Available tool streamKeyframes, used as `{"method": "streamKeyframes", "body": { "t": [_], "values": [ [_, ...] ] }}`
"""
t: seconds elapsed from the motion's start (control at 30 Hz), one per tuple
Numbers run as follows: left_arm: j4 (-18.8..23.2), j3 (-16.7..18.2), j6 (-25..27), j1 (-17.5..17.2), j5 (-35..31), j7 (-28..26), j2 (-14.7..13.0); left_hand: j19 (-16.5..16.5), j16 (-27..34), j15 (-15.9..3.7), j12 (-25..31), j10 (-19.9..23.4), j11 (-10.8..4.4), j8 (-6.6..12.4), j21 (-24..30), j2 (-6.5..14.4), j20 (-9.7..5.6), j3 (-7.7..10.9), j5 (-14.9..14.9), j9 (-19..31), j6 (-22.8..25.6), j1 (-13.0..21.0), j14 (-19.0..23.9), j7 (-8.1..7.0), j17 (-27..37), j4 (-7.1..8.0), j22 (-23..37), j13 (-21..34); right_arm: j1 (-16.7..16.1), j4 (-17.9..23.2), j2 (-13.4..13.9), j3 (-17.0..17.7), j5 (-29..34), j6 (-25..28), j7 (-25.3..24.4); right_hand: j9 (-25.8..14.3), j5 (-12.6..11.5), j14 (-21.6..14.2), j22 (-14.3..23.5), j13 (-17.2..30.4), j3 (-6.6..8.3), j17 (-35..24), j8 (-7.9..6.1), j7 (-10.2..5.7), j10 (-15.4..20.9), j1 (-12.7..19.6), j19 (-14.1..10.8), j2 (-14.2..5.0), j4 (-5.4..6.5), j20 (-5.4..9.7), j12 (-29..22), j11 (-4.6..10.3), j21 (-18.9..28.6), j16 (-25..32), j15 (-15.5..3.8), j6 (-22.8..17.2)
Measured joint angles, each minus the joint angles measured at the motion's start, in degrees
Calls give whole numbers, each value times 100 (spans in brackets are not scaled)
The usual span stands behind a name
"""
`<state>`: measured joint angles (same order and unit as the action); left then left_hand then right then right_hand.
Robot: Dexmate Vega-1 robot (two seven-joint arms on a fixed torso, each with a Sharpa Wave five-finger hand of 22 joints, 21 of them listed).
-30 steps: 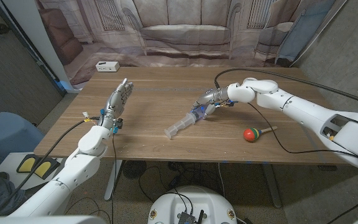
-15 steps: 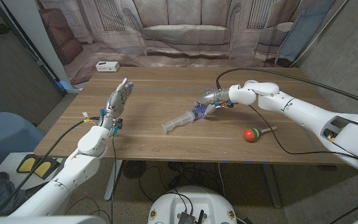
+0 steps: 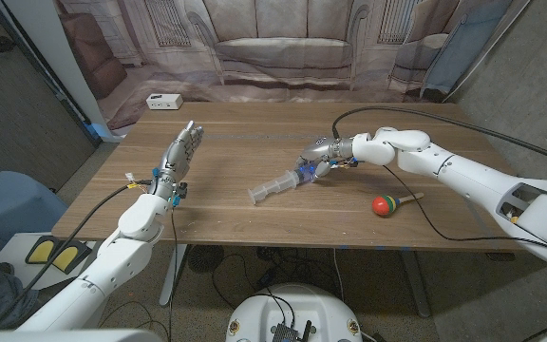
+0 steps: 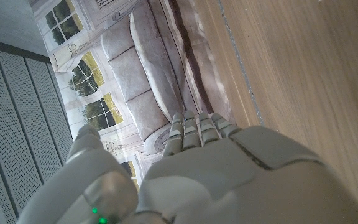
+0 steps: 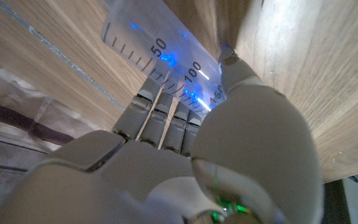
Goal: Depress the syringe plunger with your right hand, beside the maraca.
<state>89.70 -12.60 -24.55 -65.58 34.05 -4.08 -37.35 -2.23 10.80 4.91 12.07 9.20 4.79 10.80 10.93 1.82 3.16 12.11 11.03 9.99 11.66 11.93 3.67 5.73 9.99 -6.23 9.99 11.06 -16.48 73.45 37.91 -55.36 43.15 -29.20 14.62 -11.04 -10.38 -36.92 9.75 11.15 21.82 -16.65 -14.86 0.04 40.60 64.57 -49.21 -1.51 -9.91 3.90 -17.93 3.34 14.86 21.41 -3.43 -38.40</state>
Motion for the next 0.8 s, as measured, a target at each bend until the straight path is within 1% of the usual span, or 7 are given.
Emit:
{"method": "streamKeyframes", "body": {
  "t": [0.07,0.13,0.23,0.33,0.4,0.5,0.8],
  "values": [
    [12,5,-9,-12,-6,-5,-2,0,0,0,0,0,0,0,0,0,0,0,0,0,0,0,0,0,0,0,0,0,-30,47,25,25,27,-16,-69,0,3,-64,0,-12,3,0,1,-4,38,0,-37,0,3,20,-9,-18,13,21,-5,-82],
    [19,6,-14,-19,-10,-10,-4,0,0,0,0,0,0,0,0,0,0,0,0,0,0,0,0,0,0,0,0,0,-58,89,44,54,42,-23,-116,0,15,-130,1,-23,0,0,-12,49,111,1,-60,1,5,-2,-9,12,44,21,-5,-136],
    [27,7,-17,-23,-16,-13,-6,0,0,0,0,0,0,0,0,0,0,-8,0,0,0,0,0,0,0,-8,0,0,-105,164,78,112,55,-31,-158,0,21,-243,28,-23,-56,9,-40,120,203,6,-119,6,61,-38,-9,-41,88,21,-41,-209],
    [43,10,-17,-33,-19,-14,-10,0,0,0,0,0,0,0,0,0,0,-25,0,0,0,0,0,0,0,-24,0,0,-160,236,111,167,88,-34,-287,1,25,-335,32,-29,-56,17,-40,167,283,4,-150,4,61,-30,-7,-38,89,21,-45,-256],
    [53,12,-17,-37,-21,-14,-13,0,0,0,0,0,0,0,0,0,0,-25,0,0,0,0,0,0,0,-24,0,0,-212,310,140,222,108,-28,-412,2,26,-364,37,-34,-56,17,-40,150,334,-4,-210,-4,61,9,-3,-26,91,21,-38,-318],
    [53,12,-17,-37,-23,-12,-13,0,0,0,0,0,0,0,0,0,0,-25,0,0,0,0,0,0,0,-24,0,0,-279,386,178,296,108,-28,-412,2,26,-424,37,-36,-71,17,-40,180,385,-13,-209,-13,76,9,-3,-57,134,21,-58,-349],
    [61,12,-24,-28,-24,9,-12,0,0,0,0,0,0,0,0,0,0,-25,0,0,0,0,0,0,0,-24,0,-1,-470,525,246,498,-53,111,-760,0,47,-638,37,-33,-79,16,-62,221,549,-33,-283,-33,84,-23,28,-78,176,43,-107,-390]
  ]
}}
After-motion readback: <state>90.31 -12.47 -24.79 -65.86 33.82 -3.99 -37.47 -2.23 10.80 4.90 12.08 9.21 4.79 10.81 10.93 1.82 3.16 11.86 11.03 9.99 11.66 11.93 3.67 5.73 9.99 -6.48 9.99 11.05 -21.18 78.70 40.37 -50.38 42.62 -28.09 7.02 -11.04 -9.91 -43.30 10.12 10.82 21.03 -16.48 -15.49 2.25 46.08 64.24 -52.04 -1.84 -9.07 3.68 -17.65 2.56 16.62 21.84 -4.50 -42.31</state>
